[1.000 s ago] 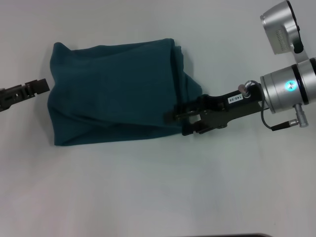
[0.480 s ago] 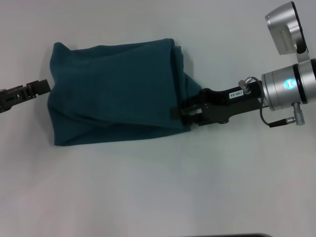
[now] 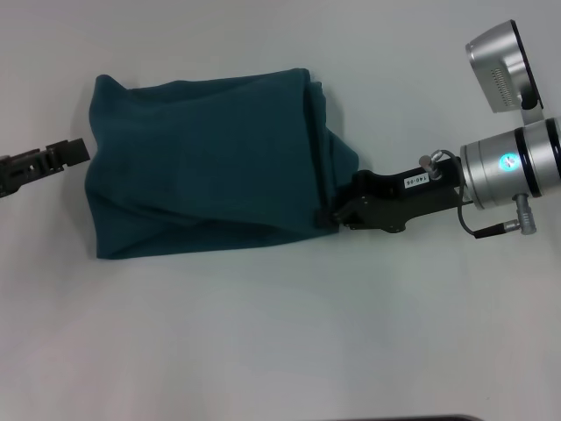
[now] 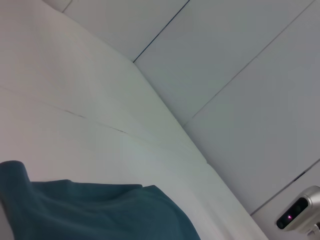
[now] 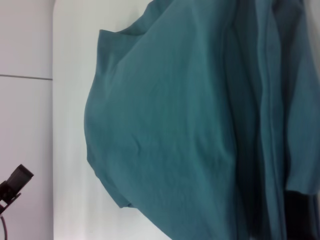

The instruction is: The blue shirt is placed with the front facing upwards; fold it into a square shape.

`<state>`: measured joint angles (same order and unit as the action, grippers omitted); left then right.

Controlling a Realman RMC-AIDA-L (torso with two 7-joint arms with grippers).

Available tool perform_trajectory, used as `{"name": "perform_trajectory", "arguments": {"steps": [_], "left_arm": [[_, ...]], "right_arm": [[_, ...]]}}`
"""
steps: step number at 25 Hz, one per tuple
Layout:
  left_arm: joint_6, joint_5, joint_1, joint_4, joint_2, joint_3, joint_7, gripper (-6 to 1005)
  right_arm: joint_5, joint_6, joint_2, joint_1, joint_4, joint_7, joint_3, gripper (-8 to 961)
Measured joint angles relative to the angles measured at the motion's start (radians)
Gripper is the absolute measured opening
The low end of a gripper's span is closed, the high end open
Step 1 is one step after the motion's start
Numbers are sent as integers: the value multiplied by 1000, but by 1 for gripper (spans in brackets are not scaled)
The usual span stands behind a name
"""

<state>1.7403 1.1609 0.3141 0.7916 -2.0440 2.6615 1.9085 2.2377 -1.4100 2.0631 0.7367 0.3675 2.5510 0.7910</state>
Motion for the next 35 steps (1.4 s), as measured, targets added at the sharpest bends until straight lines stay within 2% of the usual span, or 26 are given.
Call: {"name": "perform_trajectory", "arguments": {"steps": [1,12,17,21,35], "left_arm": [[0,0,0,0,0,0,0,588],[1,0,6,-1,1,0,1,587],[-3,0,10,-2,1,0,1,587],[-6,0,12,-4,1,0,1,586],[-9,2,13,-4,1,0,1,587]], "right_arm": [[0,2,0,0,0,1,0,178],[-5,-76,-5,0,54,16,-15,15],[-13,-97,-20,-11,89,31,-22,31],[-3,-65,-28,-22,92,35,-18,44],[23,-40,-27,-34,85,44,-12,88]]}}
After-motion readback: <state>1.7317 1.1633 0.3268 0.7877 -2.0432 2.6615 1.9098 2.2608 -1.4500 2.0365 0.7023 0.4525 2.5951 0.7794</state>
